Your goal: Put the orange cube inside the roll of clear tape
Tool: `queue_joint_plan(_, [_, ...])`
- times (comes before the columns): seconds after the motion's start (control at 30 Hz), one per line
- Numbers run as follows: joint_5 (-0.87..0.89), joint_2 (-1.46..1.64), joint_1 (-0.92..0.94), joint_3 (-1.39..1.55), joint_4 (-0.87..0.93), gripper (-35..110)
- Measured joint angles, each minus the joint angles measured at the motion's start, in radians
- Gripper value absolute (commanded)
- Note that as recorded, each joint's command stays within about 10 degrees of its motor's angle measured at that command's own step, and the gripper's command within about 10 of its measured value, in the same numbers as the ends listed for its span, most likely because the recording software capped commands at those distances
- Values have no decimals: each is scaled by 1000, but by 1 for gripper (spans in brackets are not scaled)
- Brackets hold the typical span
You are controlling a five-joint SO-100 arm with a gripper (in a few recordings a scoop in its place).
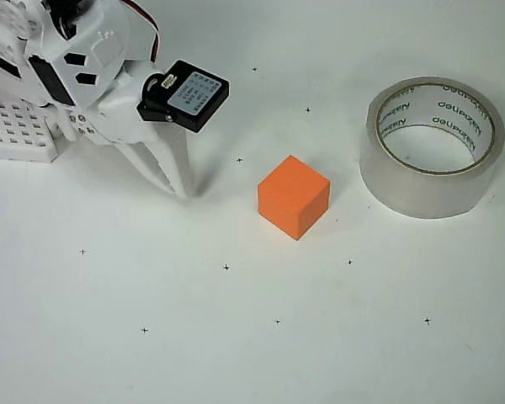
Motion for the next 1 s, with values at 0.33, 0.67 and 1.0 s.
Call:
queue_joint_plan(0.33, [-51,141,81,-58,-268,0])
queue_joint_plan(0.67, [-5,146,5,-58,-333,1])
queue_joint_plan(1.0, [31,-43,-66,-206,-345,2])
